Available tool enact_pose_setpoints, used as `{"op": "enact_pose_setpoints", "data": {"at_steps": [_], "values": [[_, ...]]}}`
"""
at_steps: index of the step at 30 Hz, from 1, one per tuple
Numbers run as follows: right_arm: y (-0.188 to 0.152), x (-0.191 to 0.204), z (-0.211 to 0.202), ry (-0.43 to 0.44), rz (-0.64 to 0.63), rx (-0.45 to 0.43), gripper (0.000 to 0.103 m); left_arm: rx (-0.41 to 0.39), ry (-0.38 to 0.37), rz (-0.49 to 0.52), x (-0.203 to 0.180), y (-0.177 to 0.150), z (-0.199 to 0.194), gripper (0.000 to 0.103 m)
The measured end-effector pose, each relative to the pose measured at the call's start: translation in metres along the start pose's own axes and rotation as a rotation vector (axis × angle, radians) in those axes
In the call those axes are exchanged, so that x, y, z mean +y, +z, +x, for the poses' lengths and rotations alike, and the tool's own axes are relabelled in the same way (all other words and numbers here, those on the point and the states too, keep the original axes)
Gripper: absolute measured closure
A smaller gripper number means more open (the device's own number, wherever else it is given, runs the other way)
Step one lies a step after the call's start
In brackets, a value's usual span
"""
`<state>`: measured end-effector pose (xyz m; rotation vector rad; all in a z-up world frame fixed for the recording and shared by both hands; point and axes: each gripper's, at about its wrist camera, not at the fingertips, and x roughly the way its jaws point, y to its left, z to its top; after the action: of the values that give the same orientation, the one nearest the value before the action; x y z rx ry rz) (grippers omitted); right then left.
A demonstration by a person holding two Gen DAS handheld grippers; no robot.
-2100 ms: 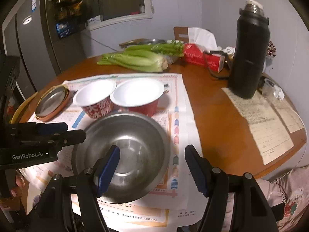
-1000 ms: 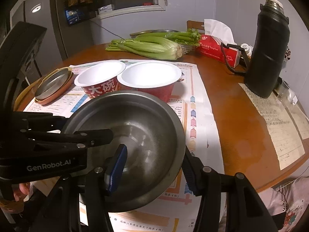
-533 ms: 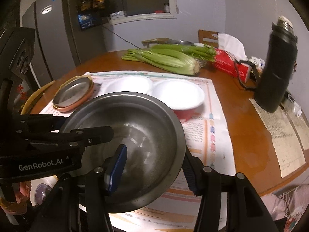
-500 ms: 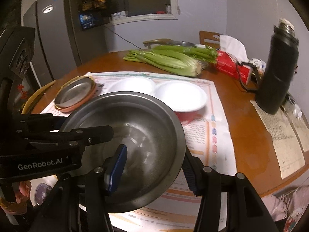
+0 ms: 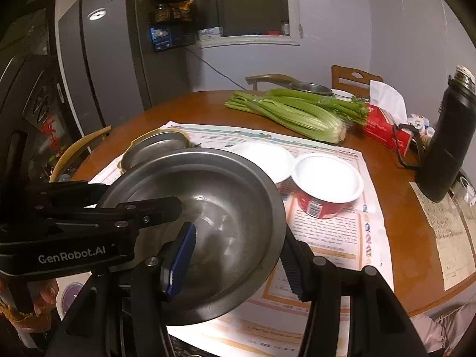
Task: Organize plates and bowls
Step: 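Lift the steel bowl with the left tool toward the plate stack, then lower the steel bowl onto the newspaper and open the left tool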
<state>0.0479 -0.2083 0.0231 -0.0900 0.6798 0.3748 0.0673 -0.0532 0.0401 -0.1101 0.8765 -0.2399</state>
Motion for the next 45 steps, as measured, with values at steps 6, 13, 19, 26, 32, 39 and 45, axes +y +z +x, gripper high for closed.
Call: {"op": "enact_pose_setpoints", "data": {"at_steps": [6,13,19,26,32,39,45], "values": [[-0.002,0.009,0.006,0.007,-0.015,0.013,0.047,0.004,0.003,-0.009,0.009,-0.003,0.001,0.051],[-0.008,0.013,0.017,0.006,-0.026,0.044,0.047,0.028,0.014,-0.013,0.012,-0.008,0.011,0.051],[-0.01,0.011,0.023,0.008,-0.024,0.057,0.047,0.06,0.021,-0.013,0.014,-0.013,0.024,0.051],[-0.014,0.01,0.036,0.015,-0.016,0.086,0.047,0.091,0.034,-0.015,0.019,-0.017,0.038,0.051],[-0.019,0.01,0.046,0.019,-0.014,0.108,0.047,0.111,0.046,-0.021,0.024,-0.019,0.051,0.051],[-0.025,0.01,0.058,0.021,-0.004,0.135,0.047,0.121,0.049,-0.028,0.027,-0.02,0.06,0.051],[-0.027,0.006,0.063,0.024,0.01,0.144,0.047,0.121,0.053,-0.018,0.026,-0.021,0.065,0.051]]}}
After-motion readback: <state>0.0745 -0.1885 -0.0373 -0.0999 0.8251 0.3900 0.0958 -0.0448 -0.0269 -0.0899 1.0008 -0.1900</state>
